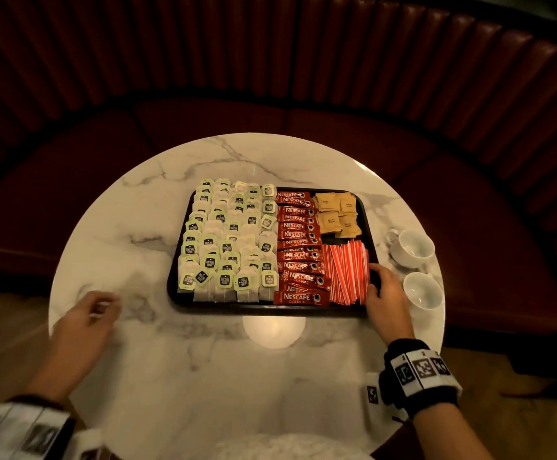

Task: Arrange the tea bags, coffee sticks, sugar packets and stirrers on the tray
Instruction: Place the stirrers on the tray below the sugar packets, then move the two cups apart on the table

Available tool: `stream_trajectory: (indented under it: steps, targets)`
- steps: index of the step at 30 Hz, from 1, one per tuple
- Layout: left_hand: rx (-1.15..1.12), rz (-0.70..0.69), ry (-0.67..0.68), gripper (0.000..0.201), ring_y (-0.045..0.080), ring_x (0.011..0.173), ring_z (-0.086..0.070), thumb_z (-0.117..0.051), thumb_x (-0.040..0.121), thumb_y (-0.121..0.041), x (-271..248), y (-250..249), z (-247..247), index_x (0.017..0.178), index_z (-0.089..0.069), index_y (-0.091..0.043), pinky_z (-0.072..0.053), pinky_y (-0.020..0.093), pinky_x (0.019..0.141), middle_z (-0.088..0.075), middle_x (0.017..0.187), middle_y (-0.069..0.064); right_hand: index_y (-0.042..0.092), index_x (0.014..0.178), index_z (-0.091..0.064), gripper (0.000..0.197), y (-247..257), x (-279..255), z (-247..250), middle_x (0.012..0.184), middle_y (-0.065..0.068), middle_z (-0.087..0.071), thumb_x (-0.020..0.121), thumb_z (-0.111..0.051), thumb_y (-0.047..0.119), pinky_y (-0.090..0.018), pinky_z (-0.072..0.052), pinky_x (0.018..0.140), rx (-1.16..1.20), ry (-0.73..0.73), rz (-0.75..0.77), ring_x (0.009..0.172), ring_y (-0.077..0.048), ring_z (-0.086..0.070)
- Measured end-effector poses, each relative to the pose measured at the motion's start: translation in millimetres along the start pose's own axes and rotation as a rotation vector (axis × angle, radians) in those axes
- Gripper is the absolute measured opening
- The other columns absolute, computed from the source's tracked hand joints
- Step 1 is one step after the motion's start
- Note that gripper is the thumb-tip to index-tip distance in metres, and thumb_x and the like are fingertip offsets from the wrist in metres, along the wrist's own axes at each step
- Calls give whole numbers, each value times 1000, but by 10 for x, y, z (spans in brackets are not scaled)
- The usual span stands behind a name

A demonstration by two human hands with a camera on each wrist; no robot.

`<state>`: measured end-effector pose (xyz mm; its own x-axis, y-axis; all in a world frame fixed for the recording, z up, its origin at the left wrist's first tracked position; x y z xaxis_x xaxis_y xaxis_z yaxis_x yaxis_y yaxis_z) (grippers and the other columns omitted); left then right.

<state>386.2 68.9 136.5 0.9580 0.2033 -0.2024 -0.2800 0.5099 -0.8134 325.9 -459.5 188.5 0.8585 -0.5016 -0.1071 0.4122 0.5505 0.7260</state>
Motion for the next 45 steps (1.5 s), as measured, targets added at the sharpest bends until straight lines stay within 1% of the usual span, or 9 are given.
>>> stream_trajectory:
  steps: [3,7,13,17,21,24,27,33,45]
  targets:
    - [-15,-21,97,21,30,71,-61,-52,99,-12,-76,-672,-516,118,-58,-6,-53,29,61,-61,93,15,8,148,-38,52,-26,-36,-52,147,-14,-41,97,-44,-3,-37,-30,113,-1,35,-52,136,-27,-39]
    - [-36,118,142,36,30,77,-64,-46,101,-13,117,-516,-831,135,-49,-3,-53,36,71,-65,103,18,9,144,-42,49,-116,6,-97,138,-16,-48,96,-47,0,-46,-36,111,32,-14,-121,131,-32,-46]
    - [-146,201,193,28,21,53,-66,-46,99,0,181,-469,-985,126,-55,4,-58,25,51,-64,98,15,0,127,-52,38,-246,117,-150,122,-23,-54,91,-47,-8,-50,-41,105,-56,-40,-220,119,-38,-51]
    - [-153,205,166,25,27,66,-65,-48,97,5,252,-506,-910,121,-57,6,-58,22,53,-63,101,17,0,121,-59,33,-236,180,-161,116,-23,-62,89,-54,-6,-47,-47,99,-85,-61,-247,110,-38,-59]
    - [-116,184,165,26,26,69,-67,-51,96,4,391,-517,-763,120,-60,4,-59,34,71,-68,106,19,2,123,-62,36,-81,162,-207,113,-19,-66,88,-57,-6,-42,-47,96,-69,-83,-217,107,-36,-62]
    - [-95,164,141,28,26,68,-66,-50,96,4,483,-537,-620,122,-61,4,-56,17,54,-68,101,16,3,123,-64,37,33,156,-333,112,-18,-67,87,-58,-5,-40,-49,93,-64,-86,-198,105,-36,-63]
    - [-92,164,123,31,29,79,-66,-49,96,5,559,-535,-529,126,-60,3,-53,12,52,-67,105,18,4,126,-63,40,116,177,-458,116,-21,-64,88,-54,-6,-40,-47,95,-61,-81,-211,108,-37,-60]
    - [-128,181,110,36,32,88,-68,-51,96,5,679,-456,-452,131,-58,-1,-56,39,85,-67,113,23,5,136,-56,49,182,187,-586,124,-22,-60,89,-46,-10,-41,-44,101,-77,-74,-244,116,-38,-56]
    - [-17,92,138,39,32,99,-62,-47,98,2,579,-655,-409,135,-55,-8,-52,41,91,-64,119,21,4,136,-54,47,228,167,-569,122,-27,-56,91,-46,-8,-37,-42,96,-100,-13,-229,113,-41,-54]
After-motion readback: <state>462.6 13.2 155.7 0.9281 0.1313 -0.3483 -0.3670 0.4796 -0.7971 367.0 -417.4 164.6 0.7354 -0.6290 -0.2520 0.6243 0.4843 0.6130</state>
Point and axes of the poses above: each hand's wrist, its own x-axis towards the middle knuckle, its own z-axis out of the back of the hand, y = z × x, the point moved 6 cm from there along x, towards the middle knuckle
